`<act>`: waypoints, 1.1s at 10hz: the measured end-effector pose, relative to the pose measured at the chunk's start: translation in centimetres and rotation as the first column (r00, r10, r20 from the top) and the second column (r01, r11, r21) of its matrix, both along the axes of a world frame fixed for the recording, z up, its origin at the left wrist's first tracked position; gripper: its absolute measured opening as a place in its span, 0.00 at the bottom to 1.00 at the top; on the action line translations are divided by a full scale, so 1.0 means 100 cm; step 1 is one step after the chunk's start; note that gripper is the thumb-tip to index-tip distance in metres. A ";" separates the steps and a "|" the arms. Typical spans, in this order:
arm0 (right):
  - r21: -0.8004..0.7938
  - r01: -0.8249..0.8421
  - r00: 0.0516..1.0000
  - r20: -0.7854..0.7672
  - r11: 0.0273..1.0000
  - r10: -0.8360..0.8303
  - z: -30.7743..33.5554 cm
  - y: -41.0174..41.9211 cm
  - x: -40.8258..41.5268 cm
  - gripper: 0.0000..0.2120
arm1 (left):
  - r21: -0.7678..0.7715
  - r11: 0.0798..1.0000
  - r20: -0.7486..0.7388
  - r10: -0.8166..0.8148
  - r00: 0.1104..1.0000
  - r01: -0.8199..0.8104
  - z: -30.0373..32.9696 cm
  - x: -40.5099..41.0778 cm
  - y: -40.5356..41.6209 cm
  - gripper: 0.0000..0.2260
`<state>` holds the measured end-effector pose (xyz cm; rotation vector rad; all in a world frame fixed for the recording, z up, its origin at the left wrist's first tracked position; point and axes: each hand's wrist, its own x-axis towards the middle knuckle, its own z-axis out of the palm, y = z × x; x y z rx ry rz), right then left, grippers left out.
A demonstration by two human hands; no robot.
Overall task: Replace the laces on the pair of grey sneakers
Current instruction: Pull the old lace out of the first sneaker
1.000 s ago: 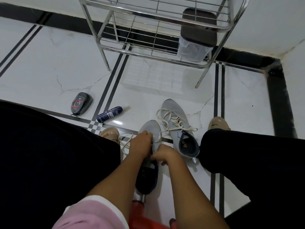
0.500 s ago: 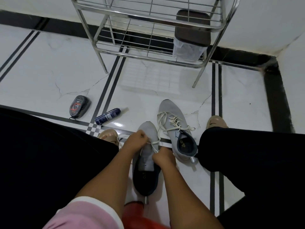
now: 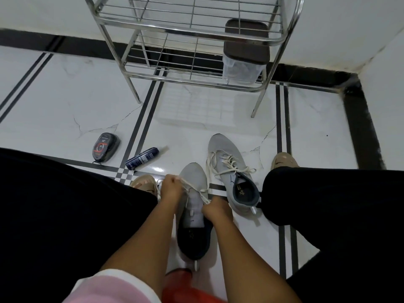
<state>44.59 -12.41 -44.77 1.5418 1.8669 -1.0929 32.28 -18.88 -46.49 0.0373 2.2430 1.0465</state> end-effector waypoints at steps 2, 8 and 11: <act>0.086 -0.067 0.998 0.013 0.994 0.066 0.000 -0.002 -0.005 0.20 | -0.127 0.989 0.100 -0.069 0.993 0.081 0.002 -0.019 -0.002 0.17; 0.020 -0.107 0.991 -0.080 0.994 0.109 -0.007 -0.006 0.003 0.14 | 0.208 0.654 0.642 0.469 0.607 -0.727 0.018 -0.018 0.004 0.12; 0.004 -0.070 0.996 -0.053 0.998 0.070 -0.008 -0.008 0.000 0.15 | -0.287 0.736 -0.007 -0.642 0.767 0.613 0.013 -0.012 0.017 0.06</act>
